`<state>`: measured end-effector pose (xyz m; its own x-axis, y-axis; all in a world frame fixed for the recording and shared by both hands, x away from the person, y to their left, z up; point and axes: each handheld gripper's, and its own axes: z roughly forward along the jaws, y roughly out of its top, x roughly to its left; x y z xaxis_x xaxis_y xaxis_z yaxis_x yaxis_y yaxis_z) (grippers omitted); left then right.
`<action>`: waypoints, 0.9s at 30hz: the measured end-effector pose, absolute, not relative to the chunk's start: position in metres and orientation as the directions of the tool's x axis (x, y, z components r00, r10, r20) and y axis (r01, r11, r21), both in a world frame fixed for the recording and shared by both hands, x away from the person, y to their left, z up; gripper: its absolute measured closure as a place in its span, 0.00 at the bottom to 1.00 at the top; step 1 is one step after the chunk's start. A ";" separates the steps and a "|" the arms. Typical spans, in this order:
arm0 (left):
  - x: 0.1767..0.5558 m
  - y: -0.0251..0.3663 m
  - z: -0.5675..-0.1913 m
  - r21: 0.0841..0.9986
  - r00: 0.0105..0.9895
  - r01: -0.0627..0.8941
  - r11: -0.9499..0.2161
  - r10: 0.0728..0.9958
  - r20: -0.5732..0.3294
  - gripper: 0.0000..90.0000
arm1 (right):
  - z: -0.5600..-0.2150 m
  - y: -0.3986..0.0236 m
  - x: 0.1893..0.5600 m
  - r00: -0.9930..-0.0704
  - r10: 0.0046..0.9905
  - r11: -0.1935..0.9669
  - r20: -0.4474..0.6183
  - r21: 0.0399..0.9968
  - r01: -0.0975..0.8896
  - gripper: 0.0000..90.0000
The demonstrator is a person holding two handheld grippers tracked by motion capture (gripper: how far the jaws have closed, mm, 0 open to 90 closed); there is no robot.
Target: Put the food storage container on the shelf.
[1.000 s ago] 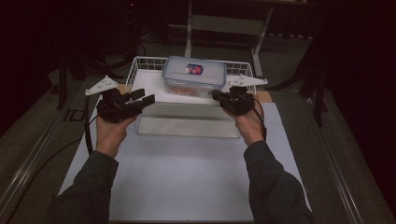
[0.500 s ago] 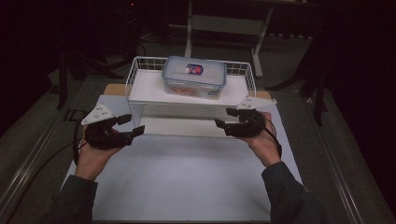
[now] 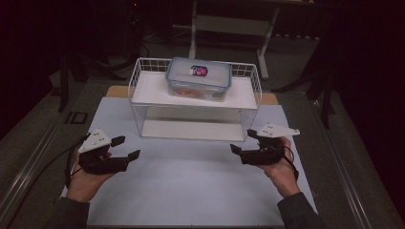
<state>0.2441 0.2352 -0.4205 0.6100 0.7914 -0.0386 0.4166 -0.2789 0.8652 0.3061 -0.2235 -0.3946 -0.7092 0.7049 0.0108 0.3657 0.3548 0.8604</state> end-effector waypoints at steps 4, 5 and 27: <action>0.233 0.240 -0.432 0.861 0.605 0.424 -0.280 0.795 -0.040 0.31 | -0.410 -0.239 0.292 -0.686 0.727 0.340 0.022 0.856 0.389 0.17; 0.233 0.240 -0.432 0.861 0.605 0.424 -0.280 0.795 -0.040 0.31 | -0.410 -0.239 0.292 -0.686 0.727 0.340 0.022 0.856 0.389 0.17; 0.199 0.261 -0.472 0.858 0.538 0.444 -0.258 0.842 -0.026 0.29 | -0.458 -0.284 0.239 -0.615 0.788 0.293 0.014 0.871 0.394 0.16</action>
